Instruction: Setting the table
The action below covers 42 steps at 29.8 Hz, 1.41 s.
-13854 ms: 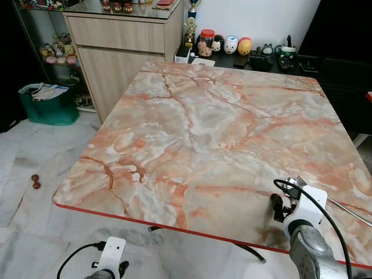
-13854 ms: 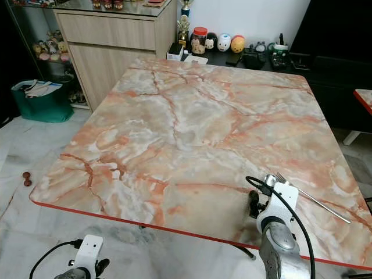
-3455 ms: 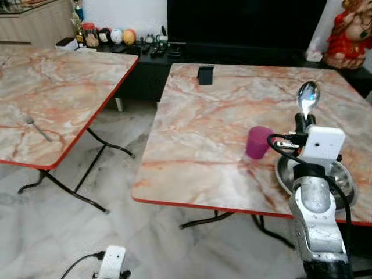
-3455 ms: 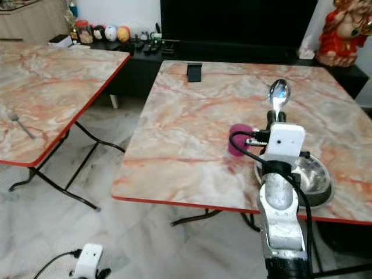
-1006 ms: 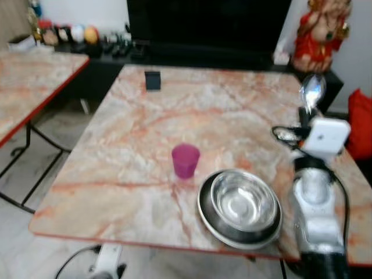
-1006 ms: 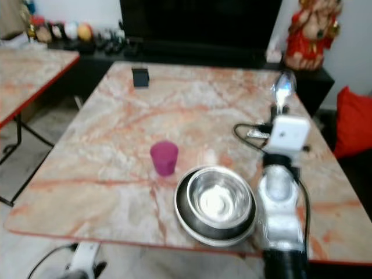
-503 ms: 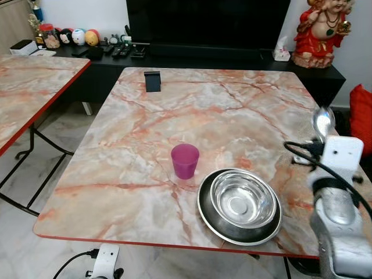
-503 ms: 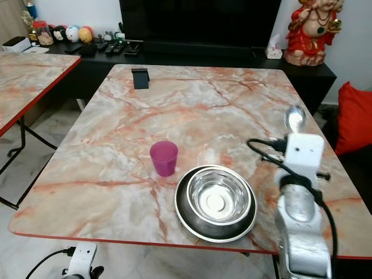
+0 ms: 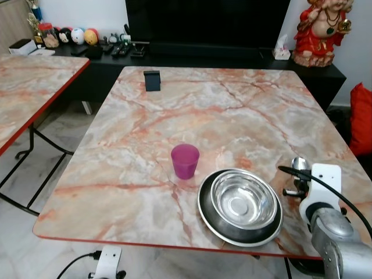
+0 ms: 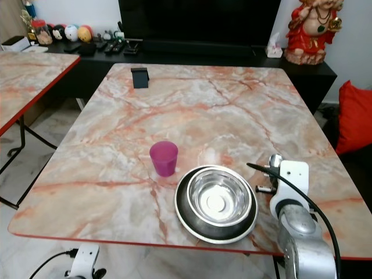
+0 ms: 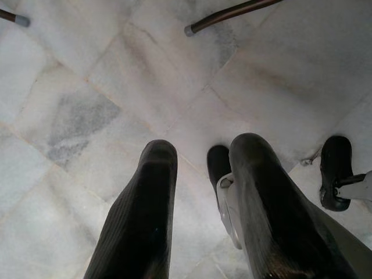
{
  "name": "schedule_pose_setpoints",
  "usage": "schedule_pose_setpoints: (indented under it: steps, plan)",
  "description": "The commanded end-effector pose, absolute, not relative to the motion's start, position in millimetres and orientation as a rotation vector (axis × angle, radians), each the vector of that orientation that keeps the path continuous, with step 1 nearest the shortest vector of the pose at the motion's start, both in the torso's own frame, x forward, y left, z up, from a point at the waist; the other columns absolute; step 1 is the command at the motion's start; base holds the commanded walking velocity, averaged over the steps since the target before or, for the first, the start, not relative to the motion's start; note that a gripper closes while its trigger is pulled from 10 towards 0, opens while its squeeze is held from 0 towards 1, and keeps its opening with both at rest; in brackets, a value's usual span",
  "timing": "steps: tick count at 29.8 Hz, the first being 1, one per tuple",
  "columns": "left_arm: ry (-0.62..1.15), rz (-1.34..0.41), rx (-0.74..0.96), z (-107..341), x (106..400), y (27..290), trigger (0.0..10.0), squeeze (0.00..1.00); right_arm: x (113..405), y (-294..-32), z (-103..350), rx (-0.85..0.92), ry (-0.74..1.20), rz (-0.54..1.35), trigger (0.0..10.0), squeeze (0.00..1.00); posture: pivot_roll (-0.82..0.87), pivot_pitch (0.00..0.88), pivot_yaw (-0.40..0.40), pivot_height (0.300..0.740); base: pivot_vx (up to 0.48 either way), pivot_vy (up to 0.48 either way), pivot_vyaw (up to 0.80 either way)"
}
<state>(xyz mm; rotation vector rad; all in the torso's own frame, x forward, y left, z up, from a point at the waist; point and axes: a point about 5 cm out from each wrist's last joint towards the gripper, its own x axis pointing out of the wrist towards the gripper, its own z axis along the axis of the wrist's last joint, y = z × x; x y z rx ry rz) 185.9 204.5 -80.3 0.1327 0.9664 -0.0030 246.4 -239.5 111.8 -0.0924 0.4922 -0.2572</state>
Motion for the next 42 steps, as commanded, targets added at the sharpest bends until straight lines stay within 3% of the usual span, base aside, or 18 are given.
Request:
schedule_pose_setpoints:
  steps: [1,13,20,42]
  plan:
    - [0.999,-0.003,0.146,-83.3,178.9,208.4,10.0,0.00,244.5,-241.3,107.7,-0.096,0.516,-0.249,10.0,0.00,-0.04,0.000,-0.018,0.740,0.000,0.000,0.00]
    - [0.997,-0.015,0.168,-83.0,177.7,211.7,10.0,0.00,243.6,-240.5,85.6,-0.021,0.560,-0.254,10.0,0.00,-0.02,0.000,-0.023,0.740,0.000,0.000,0.00]
    - [1.000,-0.012,0.171,-83.4,176.2,212.9,10.0,0.00,246.3,-246.3,84.2,-0.080,0.547,-0.250,10.0,0.00,-0.02,0.000,-0.022,0.740,0.000,0.000,0.00]
    - [0.995,-0.019,0.180,-81.8,180.1,212.2,10.0,0.00,259.4,-252.5,77.7,-0.094,0.394,-0.218,10.0,0.00,-0.02,0.000,-0.018,0.740,0.000,0.000,0.00]
